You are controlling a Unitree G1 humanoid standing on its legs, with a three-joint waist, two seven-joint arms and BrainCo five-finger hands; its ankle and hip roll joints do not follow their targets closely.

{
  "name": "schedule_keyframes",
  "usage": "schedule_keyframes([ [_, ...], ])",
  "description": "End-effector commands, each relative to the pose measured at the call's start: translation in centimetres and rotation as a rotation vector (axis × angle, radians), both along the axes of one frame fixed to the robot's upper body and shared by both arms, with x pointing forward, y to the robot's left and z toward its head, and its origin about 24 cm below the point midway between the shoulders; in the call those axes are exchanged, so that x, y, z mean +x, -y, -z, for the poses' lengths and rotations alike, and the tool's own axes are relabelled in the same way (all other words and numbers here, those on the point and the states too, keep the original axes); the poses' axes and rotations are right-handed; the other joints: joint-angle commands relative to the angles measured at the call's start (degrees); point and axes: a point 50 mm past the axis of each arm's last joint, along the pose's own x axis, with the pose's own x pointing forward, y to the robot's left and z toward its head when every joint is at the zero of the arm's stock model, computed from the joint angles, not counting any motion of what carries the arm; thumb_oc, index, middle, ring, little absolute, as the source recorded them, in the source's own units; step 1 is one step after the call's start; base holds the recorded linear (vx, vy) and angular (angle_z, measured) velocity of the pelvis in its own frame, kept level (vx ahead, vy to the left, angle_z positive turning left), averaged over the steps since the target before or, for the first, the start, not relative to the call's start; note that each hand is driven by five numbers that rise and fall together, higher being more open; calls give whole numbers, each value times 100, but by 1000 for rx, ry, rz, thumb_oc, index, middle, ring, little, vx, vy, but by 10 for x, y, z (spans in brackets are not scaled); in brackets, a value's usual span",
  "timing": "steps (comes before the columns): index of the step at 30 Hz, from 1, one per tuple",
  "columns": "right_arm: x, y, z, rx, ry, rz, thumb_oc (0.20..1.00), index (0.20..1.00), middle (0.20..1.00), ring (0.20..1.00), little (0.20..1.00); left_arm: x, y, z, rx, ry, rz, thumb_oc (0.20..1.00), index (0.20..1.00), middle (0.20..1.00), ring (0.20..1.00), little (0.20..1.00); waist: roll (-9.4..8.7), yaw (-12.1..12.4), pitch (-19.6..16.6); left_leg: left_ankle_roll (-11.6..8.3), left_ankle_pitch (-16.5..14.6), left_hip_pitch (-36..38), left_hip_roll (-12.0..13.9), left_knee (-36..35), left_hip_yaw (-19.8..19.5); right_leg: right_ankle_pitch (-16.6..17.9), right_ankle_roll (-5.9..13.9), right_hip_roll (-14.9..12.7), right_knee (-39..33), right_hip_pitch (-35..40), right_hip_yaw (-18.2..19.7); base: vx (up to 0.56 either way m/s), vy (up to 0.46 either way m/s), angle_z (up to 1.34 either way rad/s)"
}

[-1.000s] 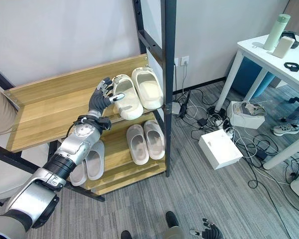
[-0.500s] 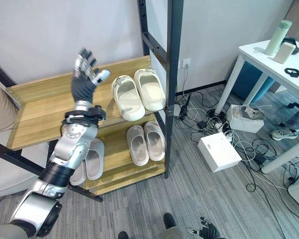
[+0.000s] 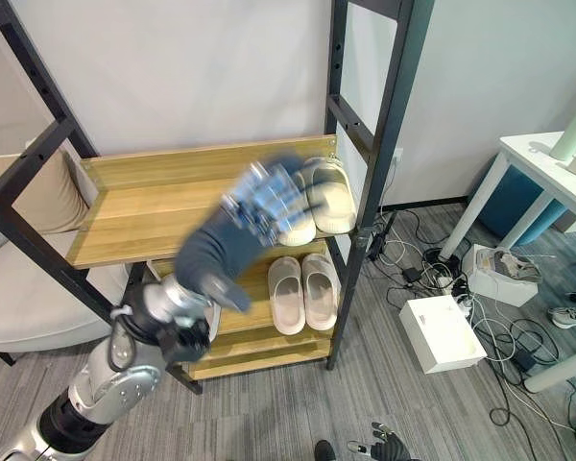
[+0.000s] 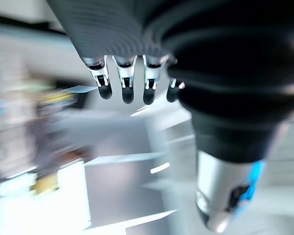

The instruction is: Arrange the slippers neatly on the shoe rack.

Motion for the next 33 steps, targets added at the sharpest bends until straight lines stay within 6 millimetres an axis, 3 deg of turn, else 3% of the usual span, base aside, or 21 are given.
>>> schedule_keyframes([
  [1,11,-1,-6,3,60,-52,1000,1000,1000,1000,1000,9,-4,32,218,23,23,1000,1000,1000,1000,1000,-238,23,186,-82,-407,349,-77,3,11,-495,-1,137,34,132,-300,-12,55,0],
  [3,13,-2,-6,6,65,-66,1000,1000,1000,1000,1000,13,-21,105,449,-143,-88,1000,1000,1000,1000,1000,-229,20,197,-65,-412,372,-78,3,48,-499,9,132,45,134,-277,-6,52,-5],
  [4,14,-3,-6,16,68,-51,1000,1000,1000,1000,1000,11,-45,158,630,-256,-237,1000,1000,1000,1000,1000,-251,25,201,-53,-408,378,-83,3,59,-500,8,128,50,130,-268,1,33,-9],
  [5,13,-3,-6,13,66,-52,1000,1000,1000,1000,1000,10,-44,160,628,-256,-237,1000,1000,1000,1000,1000,-237,17,196,-52,-411,382,-84,3,58,-504,9,127,50,135,-269,2,30,-9],
  [8,7,-6,-1,11,35,5,1000,1000,1000,1000,1000,-25,-82,256,868,-625,-539,1000,1000,1000,1000,1000,-259,67,195,-21,-398,423,-101,3,30,-511,-9,123,68,169,-292,5,21,-5],
  [9,7,-6,-1,10,36,5,1000,1000,1000,1000,1000,-25,-81,256,867,-624,-539,1000,1000,1000,1000,1000,-254,62,187,-22,-381,402,-102,3,27,-496,-10,122,64,150,-293,0,0,0],
  [10,2,-6,3,4,7,32,1000,1000,1000,1000,1000,-37,-94,277,947,-715,-641,1000,1000,1000,1000,1000,-279,99,164,-16,-369,396,-108,3,18,-492,-17,121,69,144,-306,0,0,0],
  [11,2,-5,3,3,7,33,1000,1000,1000,1000,1000,-37,-93,278,946,-714,-641,1000,1000,1000,1000,1000,-275,98,168,-16,-370,397,-108,3,17,-493,-17,121,70,145,-307,-1,-5,4],
  [13,-6,-6,9,-4,-56,61,1000,1000,1000,1000,1000,-61,-120,303,1044,-915,-808,1000,1000,1000,1000,1000,-305,177,125,-8,-355,402,-110,3,2,-493,-31,127,72,152,-338,1,-2,7],
  [15,-8,-6,11,-7,-78,66,1000,1000,1000,1000,1000,-66,-125,307,1082,-946,-829,1000,1000,1000,1000,1000,-307,191,118,-6,-360,408,-113,3,-5,-503,-33,132,71,168,-348,10,4,7],
  [17,-14,-6,14,-10,-118,80,1000,1000,1000,1000,1000,-84,-145,314,1059,-1121,-960,1000,1000,1000,1000,1000,-323,256,86,1,-359,417,-120,3,-14,-505,-45,125,72,187,-362,17,7,9],
  [20,-18,-3,16,-13,-142,110,1000,1000,1000,1000,1000,-97,-156,317,1015,-1234,-1053,1000,1000,1000,1000,1000,-333,313,67,5,-370,430,-125,3,-33,-520,-53,120,61,223,-382,5,2,1],
  [33,-29,13,15,-47,-190,186,1000,1000,1000,1000,1000,-125,-185,319,1086,-1344,-1158,1000,1000,1000,1000,1000,-345,395,41,-3,-396,492,-118,3,-65,-567,-66,132,14,308,-402,0,0,0],
])
